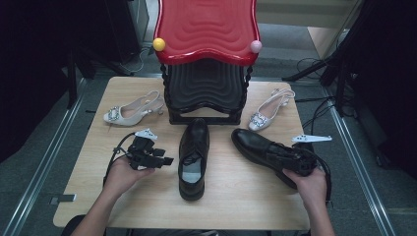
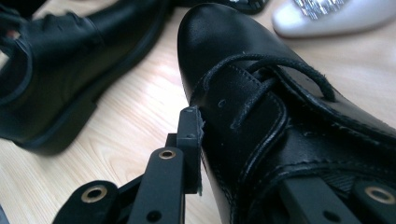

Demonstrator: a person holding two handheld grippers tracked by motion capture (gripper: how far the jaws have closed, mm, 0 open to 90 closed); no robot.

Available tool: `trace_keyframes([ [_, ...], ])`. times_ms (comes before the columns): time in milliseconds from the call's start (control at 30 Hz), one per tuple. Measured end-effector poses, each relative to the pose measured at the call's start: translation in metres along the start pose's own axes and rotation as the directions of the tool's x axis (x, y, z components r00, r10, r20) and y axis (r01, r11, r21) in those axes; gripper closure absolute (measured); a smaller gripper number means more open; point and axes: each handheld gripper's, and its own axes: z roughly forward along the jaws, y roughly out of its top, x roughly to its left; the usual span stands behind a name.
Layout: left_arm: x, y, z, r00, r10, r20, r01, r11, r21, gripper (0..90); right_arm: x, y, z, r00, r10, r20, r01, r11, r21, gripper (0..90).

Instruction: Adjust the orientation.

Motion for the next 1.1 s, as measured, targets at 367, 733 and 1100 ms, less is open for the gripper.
trace_keyframes([
  [367,0.000,-0.020,-0.014,0.9992,-0.026,-0.032,0.026,0.9993,-0.027,45.0,0.020,0.022,0.029,0.9985,-0.055,-0.007,0.055,0.998,0.022,74.9],
  [733,0.001,-0.033,-0.024,0.9966,-0.062,-0.055,0.059,0.9974,-0.041,44.9,0.029,0.036,0.050,0.9963,-0.086,0.001,0.086,0.995,0.054,74.1],
  [1100,0.000,-0.037,-0.025,0.9961,-0.064,-0.061,0.062,0.9972,-0.042,44.9,0.037,0.037,0.068,0.9964,-0.077,0.033,0.074,0.994,0.085,71.9],
])
